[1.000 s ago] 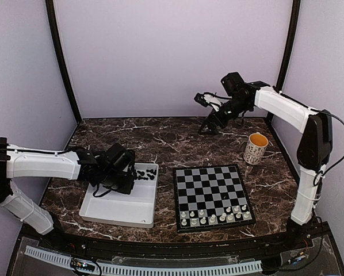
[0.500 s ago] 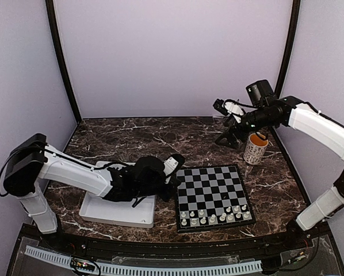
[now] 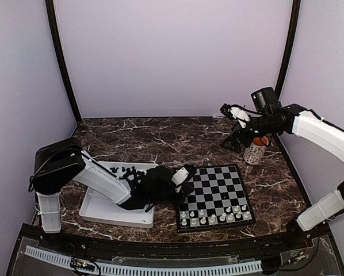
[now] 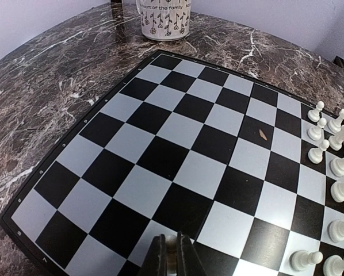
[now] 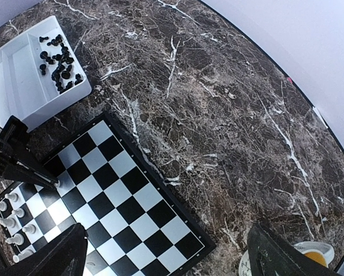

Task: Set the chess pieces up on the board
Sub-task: Place the pawn on the chessboard.

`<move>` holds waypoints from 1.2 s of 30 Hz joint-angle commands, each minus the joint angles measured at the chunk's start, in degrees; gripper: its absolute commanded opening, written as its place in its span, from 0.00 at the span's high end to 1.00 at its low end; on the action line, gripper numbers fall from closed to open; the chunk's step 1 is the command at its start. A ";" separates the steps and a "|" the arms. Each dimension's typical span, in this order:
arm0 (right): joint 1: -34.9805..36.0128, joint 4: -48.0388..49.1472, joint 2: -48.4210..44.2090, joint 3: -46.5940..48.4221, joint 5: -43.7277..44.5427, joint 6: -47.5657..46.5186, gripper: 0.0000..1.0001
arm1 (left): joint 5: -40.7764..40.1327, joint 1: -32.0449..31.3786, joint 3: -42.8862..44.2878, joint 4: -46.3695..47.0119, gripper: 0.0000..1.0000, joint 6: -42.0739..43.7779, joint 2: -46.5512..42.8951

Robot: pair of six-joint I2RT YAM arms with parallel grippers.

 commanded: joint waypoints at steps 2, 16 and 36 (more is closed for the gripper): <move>0.02 1.62 -1.87 -1.14 -1.78 1.48 0.02 | 0.87 -0.17 2.12 0.12 0.92 1.44 1.29; -0.02 0.79 -0.45 -1.81 -3.88 1.11 0.01 | 1.22 -0.17 5.92 -9.49 0.72 1.53 -0.94; 13.31 -2.75 22.03 2.63 -5.42 -10.90 0.35 | -18.98 1.15 -5.25 -27.00 0.47 -2.34 -34.34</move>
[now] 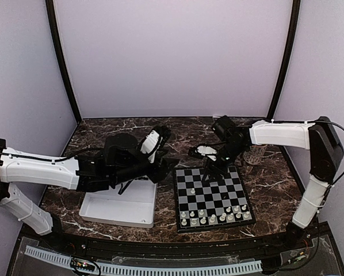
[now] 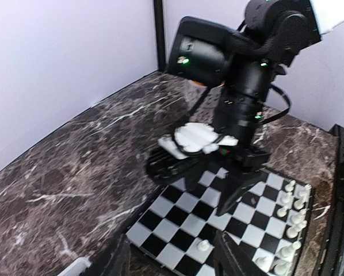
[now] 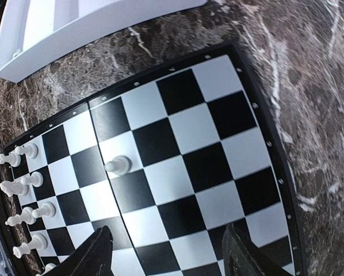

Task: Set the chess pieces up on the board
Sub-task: Place the pawn on the chessboard, then pick up the pawn from the chessboard.

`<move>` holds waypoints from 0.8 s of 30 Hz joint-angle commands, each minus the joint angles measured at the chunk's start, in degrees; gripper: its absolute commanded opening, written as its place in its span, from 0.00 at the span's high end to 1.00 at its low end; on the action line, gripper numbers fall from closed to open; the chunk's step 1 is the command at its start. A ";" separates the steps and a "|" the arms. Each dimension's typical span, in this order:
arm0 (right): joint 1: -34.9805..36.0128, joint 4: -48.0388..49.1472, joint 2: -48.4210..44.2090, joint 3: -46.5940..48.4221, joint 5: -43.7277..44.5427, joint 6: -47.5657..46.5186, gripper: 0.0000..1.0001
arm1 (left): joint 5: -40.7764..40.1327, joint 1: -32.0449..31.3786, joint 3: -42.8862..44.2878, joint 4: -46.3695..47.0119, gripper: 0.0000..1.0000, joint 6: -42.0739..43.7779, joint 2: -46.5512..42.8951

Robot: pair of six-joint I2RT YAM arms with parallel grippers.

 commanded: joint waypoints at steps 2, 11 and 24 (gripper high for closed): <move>4.72 1.71 3.05 2.49 2.62 -1.93 0.39 | -13.11 2.13 -6.89 -7.01 0.47 -5.62 -4.46; 7.99 2.20 7.75 5.30 6.87 -1.18 0.54 | -14.69 3.16 -8.51 -7.91 0.46 -8.99 -4.08; 10.34 -0.93 9.38 6.15 4.85 -3.52 0.59 | -14.40 3.18 -7.07 -9.39 0.46 -9.73 -1.66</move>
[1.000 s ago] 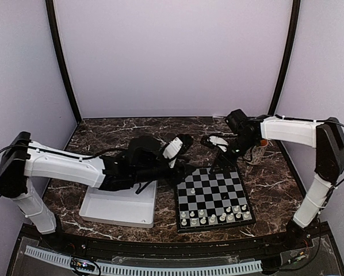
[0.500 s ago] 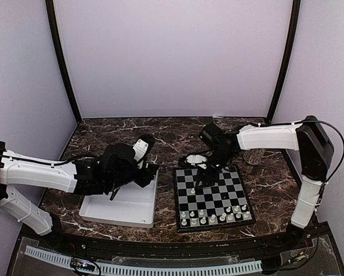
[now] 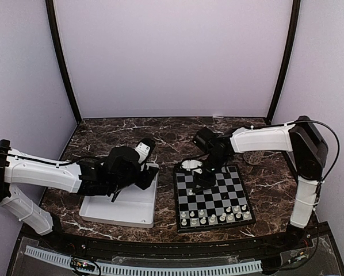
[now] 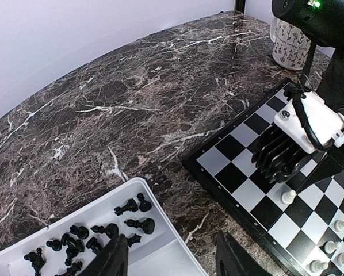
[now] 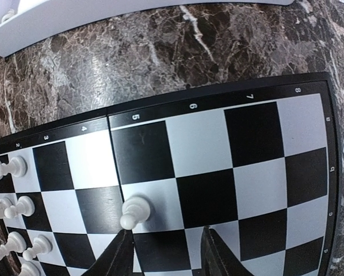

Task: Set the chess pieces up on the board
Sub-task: Pick up the pawn from the chessboard.

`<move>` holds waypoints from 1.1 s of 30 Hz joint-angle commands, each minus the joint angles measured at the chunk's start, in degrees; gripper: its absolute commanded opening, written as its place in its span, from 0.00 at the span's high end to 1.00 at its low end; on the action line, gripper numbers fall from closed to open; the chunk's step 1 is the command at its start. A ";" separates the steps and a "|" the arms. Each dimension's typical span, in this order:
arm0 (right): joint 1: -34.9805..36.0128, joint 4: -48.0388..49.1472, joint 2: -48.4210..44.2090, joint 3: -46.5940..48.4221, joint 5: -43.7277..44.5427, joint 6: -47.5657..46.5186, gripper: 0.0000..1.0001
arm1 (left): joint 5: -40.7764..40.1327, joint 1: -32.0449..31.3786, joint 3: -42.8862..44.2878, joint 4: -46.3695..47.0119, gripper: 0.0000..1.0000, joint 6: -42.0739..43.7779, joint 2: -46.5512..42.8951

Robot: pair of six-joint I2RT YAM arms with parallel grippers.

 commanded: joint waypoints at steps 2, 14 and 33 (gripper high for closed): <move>1.10 -2.03 0.79 2.06 -1.25 -1.55 0.60 | -0.51 0.24 1.03 -0.68 0.46 -0.79 -0.46; 1.88 -3.12 1.29 3.81 -1.21 -2.67 0.61 | 0.13 0.24 1.07 -0.16 0.46 -1.10 0.22; 3.29 -4.53 3.78 6.19 -1.59 -2.61 0.84 | 0.82 0.24 1.15 0.33 0.45 -1.36 1.19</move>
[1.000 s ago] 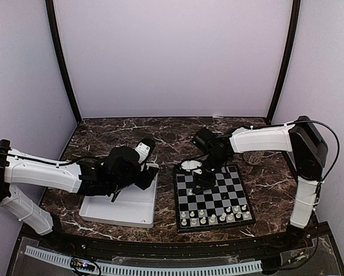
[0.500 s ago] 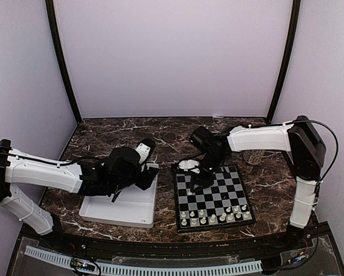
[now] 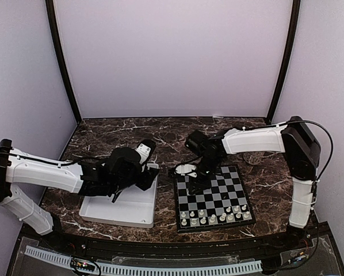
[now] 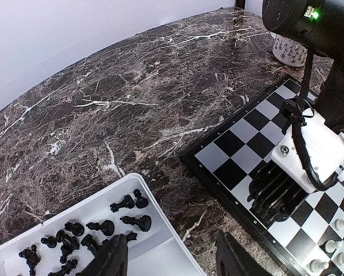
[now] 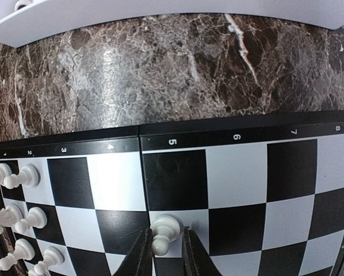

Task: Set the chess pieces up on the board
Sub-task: Pick up the pawn from the chessboard, then place the pawn at d2.

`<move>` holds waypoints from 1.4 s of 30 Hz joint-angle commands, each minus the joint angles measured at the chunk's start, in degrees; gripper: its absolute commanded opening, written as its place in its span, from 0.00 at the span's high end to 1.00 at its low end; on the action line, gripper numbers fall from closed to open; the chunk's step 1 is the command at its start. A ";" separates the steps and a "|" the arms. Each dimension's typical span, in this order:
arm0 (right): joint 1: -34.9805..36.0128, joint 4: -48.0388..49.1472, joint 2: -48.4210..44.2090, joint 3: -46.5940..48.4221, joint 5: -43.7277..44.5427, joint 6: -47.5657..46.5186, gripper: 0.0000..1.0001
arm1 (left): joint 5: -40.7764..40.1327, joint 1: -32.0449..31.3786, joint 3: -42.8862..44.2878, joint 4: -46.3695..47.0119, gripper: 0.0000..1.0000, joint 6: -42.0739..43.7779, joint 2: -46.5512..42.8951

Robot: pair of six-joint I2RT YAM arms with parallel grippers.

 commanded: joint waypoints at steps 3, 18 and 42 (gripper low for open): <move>0.31 -0.52 -0.48 1.92 -1.41 0.01 0.91 | 0.66 0.24 1.26 0.39 0.45 -0.32 0.75; -0.47 -4.10 -14.36 -10.81 4.91 -0.45 0.97 | 0.10 0.24 1.75 -0.24 0.45 -1.54 0.81; 0.91 -6.81 -15.84 -18.19 -2.09 -2.24 0.94 | 0.29 0.33 0.84 0.63 0.45 -4.71 2.10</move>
